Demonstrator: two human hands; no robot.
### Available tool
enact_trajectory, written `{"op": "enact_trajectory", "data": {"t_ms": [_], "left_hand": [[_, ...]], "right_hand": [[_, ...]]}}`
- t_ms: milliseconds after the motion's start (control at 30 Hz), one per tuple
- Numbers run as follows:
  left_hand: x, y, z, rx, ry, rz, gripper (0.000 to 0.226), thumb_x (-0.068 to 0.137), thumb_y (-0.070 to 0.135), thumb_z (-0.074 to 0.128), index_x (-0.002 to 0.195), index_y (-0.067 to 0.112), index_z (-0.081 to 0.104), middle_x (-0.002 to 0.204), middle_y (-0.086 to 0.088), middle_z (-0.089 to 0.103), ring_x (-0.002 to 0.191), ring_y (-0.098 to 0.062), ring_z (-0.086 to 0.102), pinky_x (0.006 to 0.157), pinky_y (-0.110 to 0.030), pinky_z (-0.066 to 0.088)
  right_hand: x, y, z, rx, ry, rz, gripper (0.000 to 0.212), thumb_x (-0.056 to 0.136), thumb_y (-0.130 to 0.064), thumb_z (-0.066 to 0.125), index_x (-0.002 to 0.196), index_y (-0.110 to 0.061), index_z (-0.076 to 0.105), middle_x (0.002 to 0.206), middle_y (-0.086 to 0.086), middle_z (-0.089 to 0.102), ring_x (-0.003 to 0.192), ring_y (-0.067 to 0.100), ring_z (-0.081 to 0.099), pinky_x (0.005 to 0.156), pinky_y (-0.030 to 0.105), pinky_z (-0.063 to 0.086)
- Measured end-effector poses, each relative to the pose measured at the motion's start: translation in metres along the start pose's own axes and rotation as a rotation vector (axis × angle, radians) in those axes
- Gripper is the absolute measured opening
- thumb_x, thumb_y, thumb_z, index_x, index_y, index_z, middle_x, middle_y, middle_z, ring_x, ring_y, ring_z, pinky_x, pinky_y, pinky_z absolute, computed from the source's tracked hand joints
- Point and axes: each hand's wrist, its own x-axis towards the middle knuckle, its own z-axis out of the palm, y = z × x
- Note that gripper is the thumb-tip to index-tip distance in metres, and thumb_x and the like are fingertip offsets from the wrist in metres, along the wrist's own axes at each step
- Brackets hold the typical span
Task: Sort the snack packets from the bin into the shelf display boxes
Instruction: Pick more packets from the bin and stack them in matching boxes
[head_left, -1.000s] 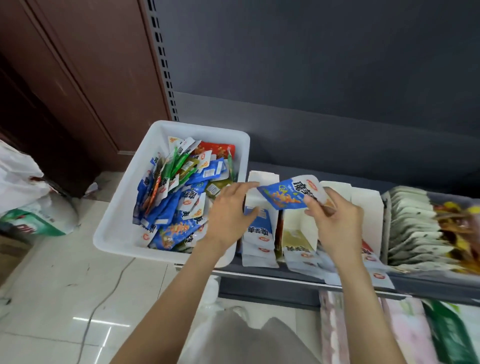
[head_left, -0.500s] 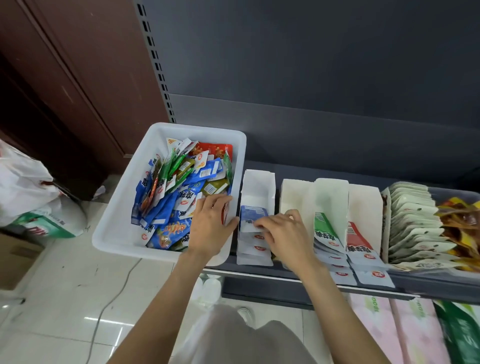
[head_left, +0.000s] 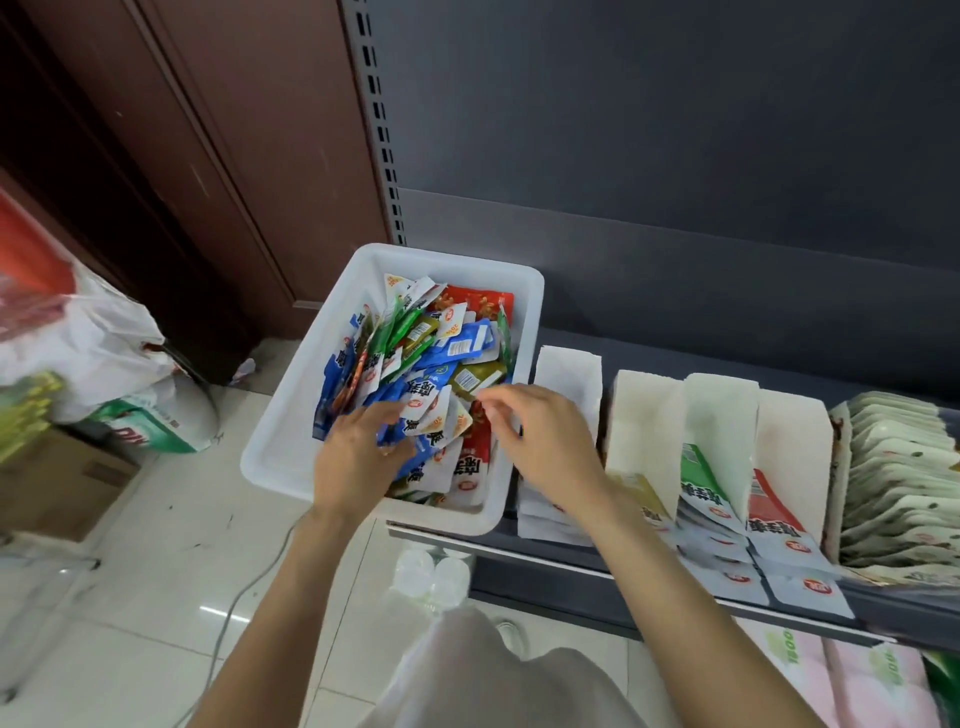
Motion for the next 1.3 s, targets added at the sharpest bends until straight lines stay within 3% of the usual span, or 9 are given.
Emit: {"op": "enact_trajectory", "data": {"t_ms": [133, 267, 433, 533, 667, 800, 1000, 1200, 1300], "left_hand": [[0.008, 0.004, 0.006, 0.169, -0.188, -0.017, 0.045, 0.086, 0.034, 0.064, 0.129, 0.024, 0.054, 0.124, -0.001, 0.056, 0.115, -0.024, 0.050, 0.086, -0.038, 0.047], [0.016, 0.007, 0.007, 0.265, -0.218, 0.007, 0.045, 0.088, 0.038, 0.060, 0.131, 0.028, 0.051, 0.118, 0.001, 0.056, 0.113, -0.020, 0.051, 0.083, -0.032, 0.045], [0.016, -0.001, 0.004, -0.115, -0.113, -0.008, 0.041, 0.084, 0.029, 0.068, 0.123, 0.022, 0.058, 0.112, 0.001, 0.063, 0.096, -0.014, 0.059, 0.076, -0.026, 0.048], [0.019, -0.001, -0.001, -0.319, -0.005, 0.027, 0.039, 0.085, 0.021, 0.068, 0.123, 0.019, 0.058, 0.119, 0.002, 0.057, 0.108, -0.016, 0.054, 0.090, -0.033, 0.048], [0.029, 0.019, -0.012, -0.511, -0.279, 0.141, 0.057, 0.086, 0.022, 0.068, 0.137, 0.027, 0.042, 0.134, 0.008, 0.046, 0.126, -0.009, 0.043, 0.101, -0.026, 0.040], [0.034, 0.056, -0.023, -0.668, -0.531, 0.197, 0.024, 0.086, 0.011, 0.067, 0.105, 0.026, 0.062, 0.096, 0.004, 0.067, 0.089, -0.002, 0.064, 0.081, -0.017, 0.050], [0.038, 0.096, -0.012, -0.591, -0.389, 0.323, 0.015, 0.084, 0.013, 0.069, 0.085, 0.028, 0.066, 0.080, 0.014, 0.067, 0.071, 0.002, 0.063, 0.066, -0.013, 0.049], [0.040, 0.117, 0.025, -0.352, -0.088, 0.585, 0.009, 0.085, 0.021, 0.066, 0.090, 0.015, 0.070, 0.082, 0.009, 0.069, 0.072, -0.003, 0.065, 0.066, -0.026, 0.057], [0.038, 0.114, 0.042, -0.229, 0.072, 0.607, 0.006, 0.081, 0.021, 0.068, 0.085, 0.019, 0.072, 0.081, 0.008, 0.071, 0.071, -0.004, 0.061, 0.063, -0.015, 0.049]], "right_hand": [[0.042, -0.014, 0.046, -0.252, -0.130, 0.077, 0.027, 0.097, -0.027, 0.049, 0.108, -0.005, 0.059, 0.100, 0.008, 0.066, 0.088, 0.024, 0.066, 0.071, 0.031, 0.049], [0.061, -0.014, 0.073, -0.199, -0.229, 0.241, 0.021, 0.090, -0.018, 0.063, 0.102, -0.001, 0.059, 0.101, 0.013, 0.065, 0.091, 0.030, 0.064, 0.067, 0.031, 0.044], [0.054, -0.016, 0.066, -0.131, -0.083, 0.273, 0.024, 0.090, -0.013, 0.061, 0.111, -0.005, 0.057, 0.095, 0.008, 0.067, 0.083, 0.024, 0.066, 0.071, 0.032, 0.056], [0.038, -0.011, 0.029, -0.026, 0.038, 0.236, 0.015, 0.091, -0.008, 0.056, 0.104, -0.007, 0.063, 0.093, 0.001, 0.067, 0.074, 0.013, 0.062, 0.054, 0.009, 0.048], [0.018, -0.001, -0.024, 0.101, 0.210, 0.034, 0.006, 0.089, -0.008, 0.061, 0.091, -0.010, 0.066, 0.093, -0.002, 0.067, 0.075, 0.010, 0.063, 0.053, 0.006, 0.042], [0.009, 0.016, -0.051, 0.281, 0.320, 0.054, 0.007, 0.091, -0.007, 0.058, 0.088, -0.012, 0.062, 0.088, -0.004, 0.062, 0.073, 0.008, 0.061, 0.051, 0.015, 0.046], [-0.009, 0.034, -0.079, 0.524, 0.342, 0.273, 0.015, 0.088, -0.007, 0.063, 0.097, -0.020, 0.062, 0.086, -0.005, 0.065, 0.073, 0.007, 0.065, 0.052, 0.027, 0.054], [-0.039, 0.041, -0.087, 0.025, 0.444, 0.122, 0.003, 0.088, -0.013, 0.065, 0.089, -0.015, 0.066, 0.081, -0.009, 0.070, 0.069, 0.004, 0.063, 0.062, 0.030, 0.052], [-0.051, 0.043, -0.070, -0.035, 0.394, 0.125, 0.006, 0.090, -0.017, 0.061, 0.093, -0.015, 0.065, 0.086, -0.005, 0.071, 0.071, 0.010, 0.067, 0.063, 0.031, 0.057]]}}
